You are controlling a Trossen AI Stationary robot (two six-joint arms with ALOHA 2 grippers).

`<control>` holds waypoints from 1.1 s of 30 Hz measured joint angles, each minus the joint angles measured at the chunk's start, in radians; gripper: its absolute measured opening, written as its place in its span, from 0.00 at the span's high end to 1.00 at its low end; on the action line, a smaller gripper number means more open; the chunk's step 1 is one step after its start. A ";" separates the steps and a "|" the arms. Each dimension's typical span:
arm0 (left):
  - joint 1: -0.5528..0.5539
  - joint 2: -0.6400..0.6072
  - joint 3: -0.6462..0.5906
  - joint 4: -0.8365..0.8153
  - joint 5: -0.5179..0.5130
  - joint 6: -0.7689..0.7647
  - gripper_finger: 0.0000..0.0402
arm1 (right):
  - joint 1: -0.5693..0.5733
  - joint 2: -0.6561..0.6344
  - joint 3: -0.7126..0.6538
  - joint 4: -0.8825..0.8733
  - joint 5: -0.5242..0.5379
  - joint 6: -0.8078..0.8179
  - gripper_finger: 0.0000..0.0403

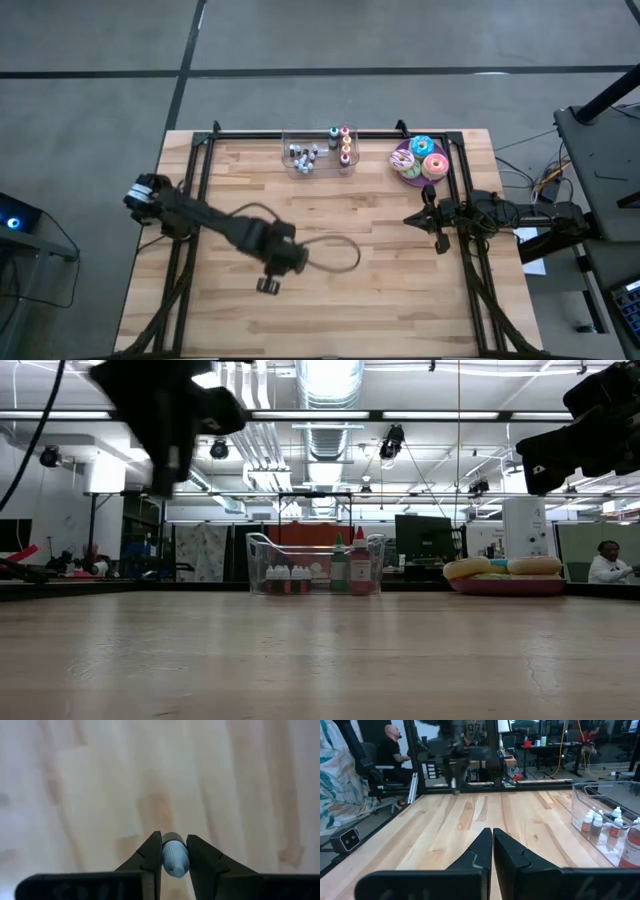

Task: Pick & Place food coloring
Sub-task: Put the small green food coloring bottle into the transparent bin

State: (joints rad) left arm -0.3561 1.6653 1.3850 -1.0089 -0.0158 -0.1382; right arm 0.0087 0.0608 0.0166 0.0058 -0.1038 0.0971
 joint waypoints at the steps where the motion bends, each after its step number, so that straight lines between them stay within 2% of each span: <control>1: 0.024 0.000 0.013 -0.010 0.000 0.003 0.88 | 0.000 0.000 0.000 0.000 0.000 0.000 0.98; 11: 0.270 0.000 0.102 -0.025 0.000 0.014 0.88 | 0.000 0.000 0.000 0.000 0.000 0.000 0.98; 23: 0.591 0.000 0.123 0.015 -0.001 0.204 0.88 | 0.000 0.000 0.000 0.000 0.000 0.000 0.98; 33: 0.788 0.006 0.143 0.110 -0.001 0.347 0.88 | 0.000 0.000 0.000 0.000 0.000 0.000 0.98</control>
State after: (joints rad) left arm 0.4314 1.6713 1.5276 -0.8985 -0.0170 0.2090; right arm 0.0086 0.0608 0.0166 0.0059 -0.1040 0.0971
